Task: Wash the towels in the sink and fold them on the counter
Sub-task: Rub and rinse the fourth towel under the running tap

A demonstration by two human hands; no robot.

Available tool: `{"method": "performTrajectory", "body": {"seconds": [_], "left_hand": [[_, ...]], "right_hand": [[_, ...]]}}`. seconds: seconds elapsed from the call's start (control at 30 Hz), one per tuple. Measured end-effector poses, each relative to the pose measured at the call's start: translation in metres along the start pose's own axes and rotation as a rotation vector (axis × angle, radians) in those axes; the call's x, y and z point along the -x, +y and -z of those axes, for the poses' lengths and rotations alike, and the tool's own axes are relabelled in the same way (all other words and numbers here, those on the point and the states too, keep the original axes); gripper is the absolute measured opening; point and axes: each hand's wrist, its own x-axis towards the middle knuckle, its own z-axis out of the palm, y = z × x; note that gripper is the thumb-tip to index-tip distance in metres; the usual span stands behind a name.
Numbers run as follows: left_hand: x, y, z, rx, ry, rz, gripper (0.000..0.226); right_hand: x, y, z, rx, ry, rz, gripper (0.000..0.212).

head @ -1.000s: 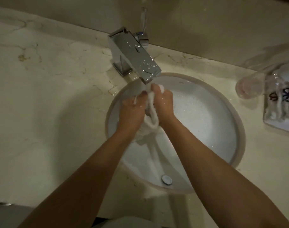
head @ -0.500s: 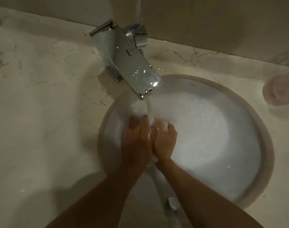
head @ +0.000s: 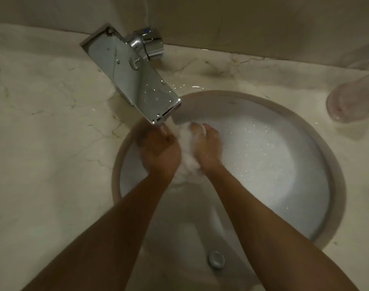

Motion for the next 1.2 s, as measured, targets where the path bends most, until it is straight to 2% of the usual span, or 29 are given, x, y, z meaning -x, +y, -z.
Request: {"method": "performTrajectory", "body": {"seconds": [0.07,0.1,0.2,0.23,0.3,0.37,0.47,0.53,0.57,0.6,0.63,0.67,0.7,0.73,0.77,0.8,0.83,0.87,0.9,0.93,0.97,1.03,1.07,1.13,1.2], "left_hand": [[0.013,-0.004,0.021,0.066,0.111,-0.155,0.029],[0.017,-0.010,0.024,0.005,0.134,-0.306,0.031],[0.027,-0.048,0.008,-0.290,0.081,-0.749,0.032],[0.027,-0.062,0.002,-0.376,0.028,-0.829,0.036],[0.025,-0.079,-0.008,-0.567,-0.051,-0.868,0.045],[0.020,-0.080,-0.013,-0.702,-0.087,-0.833,0.045],[0.006,-0.064,-0.023,-0.729,-0.032,-0.856,0.036],[-0.005,-0.055,-0.027,-0.740,0.015,-0.790,0.028],[-0.010,-0.049,-0.028,-0.716,0.000,-0.731,0.024],[-0.013,-0.046,-0.028,-0.701,-0.097,-0.649,0.025],[-0.017,-0.047,-0.030,-0.740,-0.212,-0.589,0.035],[-0.016,-0.041,-0.030,-0.723,-0.310,-0.564,0.048],[-0.016,-0.037,-0.030,-0.672,-0.335,-0.518,0.056],[-0.014,-0.036,-0.028,-0.536,-0.360,-0.419,0.053],[-0.011,-0.029,-0.022,-0.339,-0.454,-0.196,0.041],[-0.007,-0.020,-0.012,-0.325,-0.430,-0.174,0.030],[-0.003,-0.022,-0.003,-0.341,-0.356,-0.219,0.028],[0.002,-0.020,0.006,-0.226,-0.210,-0.210,0.022],[0.014,-0.015,0.017,0.018,-0.313,-0.067,0.019],[0.018,-0.015,0.018,0.046,-0.222,-0.146,0.024],[0.024,-0.011,0.026,0.150,-0.133,-0.147,0.029],[0.044,-0.004,0.043,0.264,-0.135,-0.093,0.027],[0.050,-0.006,0.050,0.291,-0.173,-0.036,0.024],[0.057,-0.008,0.063,0.436,-0.375,0.121,0.017],[0.059,-0.013,0.076,0.620,-0.559,0.204,0.019]], "right_hand": [[0.022,0.000,0.001,0.013,0.030,0.211,0.035],[0.036,0.004,-0.003,0.042,0.081,0.309,0.037],[0.061,0.037,-0.028,0.210,0.255,0.544,0.036],[0.063,0.052,-0.036,0.310,0.267,0.586,0.033],[0.054,0.075,-0.044,0.477,0.235,0.632,0.025],[0.039,0.083,-0.042,0.616,0.204,0.650,0.018],[0.014,0.067,-0.038,0.741,0.196,0.673,0.016],[0.002,0.055,-0.037,0.725,0.185,0.648,0.017],[0.000,0.048,-0.035,0.663,0.165,0.574,0.030],[-0.002,0.042,-0.033,0.614,0.102,0.460,0.047],[-0.003,0.034,-0.030,0.610,0.031,0.352,0.058],[-0.006,0.028,-0.027,0.640,-0.021,0.278,0.058],[-0.008,0.023,-0.023,0.654,-0.057,0.240,0.051],[-0.009,0.016,-0.018,0.627,-0.094,0.208,0.043],[-0.008,0.011,-0.011,0.581,-0.146,0.173,0.039],[-0.006,0.007,-0.003,0.526,-0.198,0.152,0.037],[-0.003,0.005,0.005,0.470,-0.229,0.150,0.035],[0.002,0.004,0.011,0.412,-0.229,0.161,0.032],[0.009,0.001,0.020,0.340,-0.218,0.172,0.028],[0.019,-0.002,0.027,0.277,-0.217,0.169,0.024],[0.028,-0.007,0.035,0.228,-0.221,0.178,0.020],[0.047,-0.017,0.048,0.168,-0.250,0.210,0.011],[0.055,-0.022,0.054,0.140,-0.258,0.237,0.008],[0.068,-0.032,0.062,0.088,-0.296,0.280,0.013],[0.080,-0.043,0.070,-0.001,-0.344,0.196,0.020]]}}
